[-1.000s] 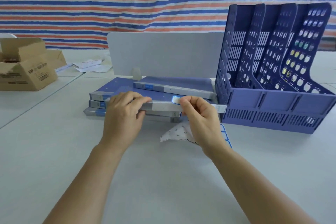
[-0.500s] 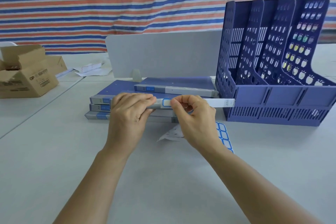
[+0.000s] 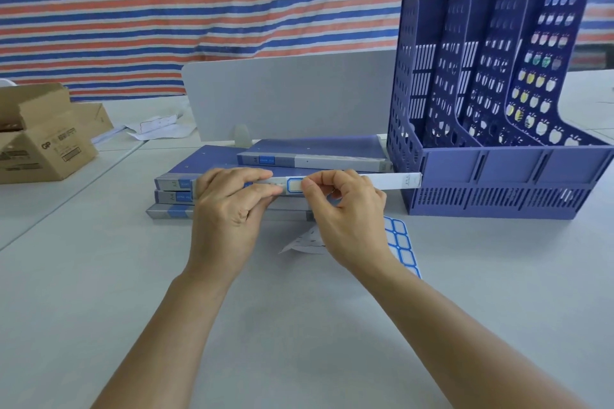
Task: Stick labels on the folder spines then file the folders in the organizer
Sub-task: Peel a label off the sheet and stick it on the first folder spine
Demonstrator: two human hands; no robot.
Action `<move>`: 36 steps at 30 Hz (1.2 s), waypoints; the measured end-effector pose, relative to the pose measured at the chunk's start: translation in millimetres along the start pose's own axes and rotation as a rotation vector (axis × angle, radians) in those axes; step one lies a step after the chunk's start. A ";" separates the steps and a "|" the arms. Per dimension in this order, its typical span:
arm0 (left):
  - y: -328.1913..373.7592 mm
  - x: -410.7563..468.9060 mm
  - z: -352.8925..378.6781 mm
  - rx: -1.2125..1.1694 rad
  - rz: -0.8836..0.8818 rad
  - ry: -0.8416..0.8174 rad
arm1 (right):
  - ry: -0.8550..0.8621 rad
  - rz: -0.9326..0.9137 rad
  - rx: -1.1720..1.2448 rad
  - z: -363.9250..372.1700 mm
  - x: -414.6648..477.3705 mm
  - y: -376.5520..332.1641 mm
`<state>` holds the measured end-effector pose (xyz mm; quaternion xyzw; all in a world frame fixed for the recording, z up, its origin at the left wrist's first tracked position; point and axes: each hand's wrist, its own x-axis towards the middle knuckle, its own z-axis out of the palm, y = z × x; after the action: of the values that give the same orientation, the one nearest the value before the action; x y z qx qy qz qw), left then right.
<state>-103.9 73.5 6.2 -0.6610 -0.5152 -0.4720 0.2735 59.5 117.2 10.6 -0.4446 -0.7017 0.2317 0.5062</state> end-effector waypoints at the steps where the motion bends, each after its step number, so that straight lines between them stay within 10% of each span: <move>1: 0.0 -0.2 0.1 0.002 0.000 0.000 | 0.002 -0.003 -0.003 0.1 0.0 0.2; 31: 2.7 -2.0 -0.3 0.111 0.027 -0.073 | 0.097 0.063 0.164 -6.5 6.3 11.0; 36: 5.9 -0.8 -1.8 0.103 -0.047 -0.055 | 0.144 -0.301 -0.107 1.4 -6.3 16.4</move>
<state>-99.0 69.8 6.9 -0.6465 -0.5618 -0.4326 0.2816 65.1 120.1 -5.8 -0.3761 -0.7336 0.0832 0.5600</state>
